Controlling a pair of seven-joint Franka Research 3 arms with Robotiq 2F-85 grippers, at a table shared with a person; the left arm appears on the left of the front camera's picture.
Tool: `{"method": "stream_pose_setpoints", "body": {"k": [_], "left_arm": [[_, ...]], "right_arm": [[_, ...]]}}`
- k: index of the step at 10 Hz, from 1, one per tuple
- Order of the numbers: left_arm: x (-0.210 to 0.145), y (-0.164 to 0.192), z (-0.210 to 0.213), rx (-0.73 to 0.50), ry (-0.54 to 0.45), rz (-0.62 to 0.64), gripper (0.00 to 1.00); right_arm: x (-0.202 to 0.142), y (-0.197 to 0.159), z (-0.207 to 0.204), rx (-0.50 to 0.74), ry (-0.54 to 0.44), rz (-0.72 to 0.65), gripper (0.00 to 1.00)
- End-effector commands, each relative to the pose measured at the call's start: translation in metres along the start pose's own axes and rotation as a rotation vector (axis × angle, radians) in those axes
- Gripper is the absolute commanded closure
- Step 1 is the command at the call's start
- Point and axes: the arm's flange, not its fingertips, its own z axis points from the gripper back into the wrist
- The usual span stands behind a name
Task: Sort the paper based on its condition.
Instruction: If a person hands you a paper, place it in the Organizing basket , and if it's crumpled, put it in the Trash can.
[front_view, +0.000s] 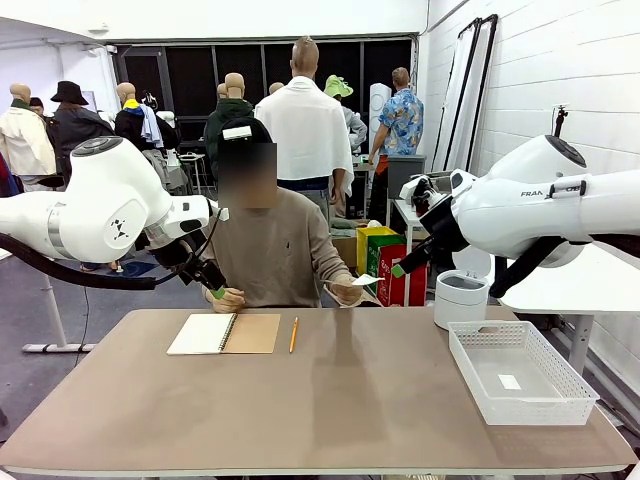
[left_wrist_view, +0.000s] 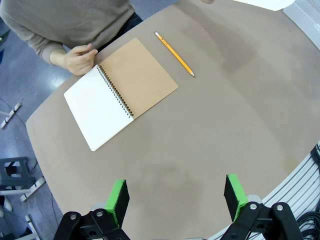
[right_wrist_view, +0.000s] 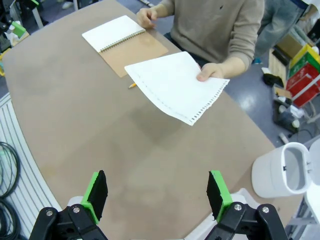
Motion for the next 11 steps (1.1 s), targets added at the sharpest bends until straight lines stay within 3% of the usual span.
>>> {"method": "stream_pose_setpoints", "body": {"k": [1, 5, 8, 9, 10, 11], "left_arm": [[0.000, 0.001, 0.001, 0.009, 0.000, -0.007, 0.00], [0.000, 0.001, 0.001, 0.009, 0.000, -0.007, 0.00], [0.000, 0.001, 0.001, 0.009, 0.000, -0.007, 0.00], [0.000, 0.001, 0.001, 0.009, 0.000, -0.007, 0.00], [0.000, 0.001, 0.001, 0.009, 0.000, -0.007, 0.00], [0.000, 0.001, 0.001, 0.009, 0.000, -0.007, 0.00]], "right_arm": [[0.011, -0.013, -0.006, 0.002, 0.057, -0.160, 0.00], [-0.005, -0.056, -0.014, 0.131, 0.060, -0.618, 0.00], [-0.028, -0.077, -0.035, 0.190, 0.059, -0.850, 0.00], [-0.030, -0.080, -0.038, 0.190, 0.063, -0.873, 0.00], [-0.030, -0.077, -0.032, 0.105, 0.077, -0.813, 0.00], [-0.037, -0.080, -0.033, 0.182, 0.066, -0.837, 0.00]]}}
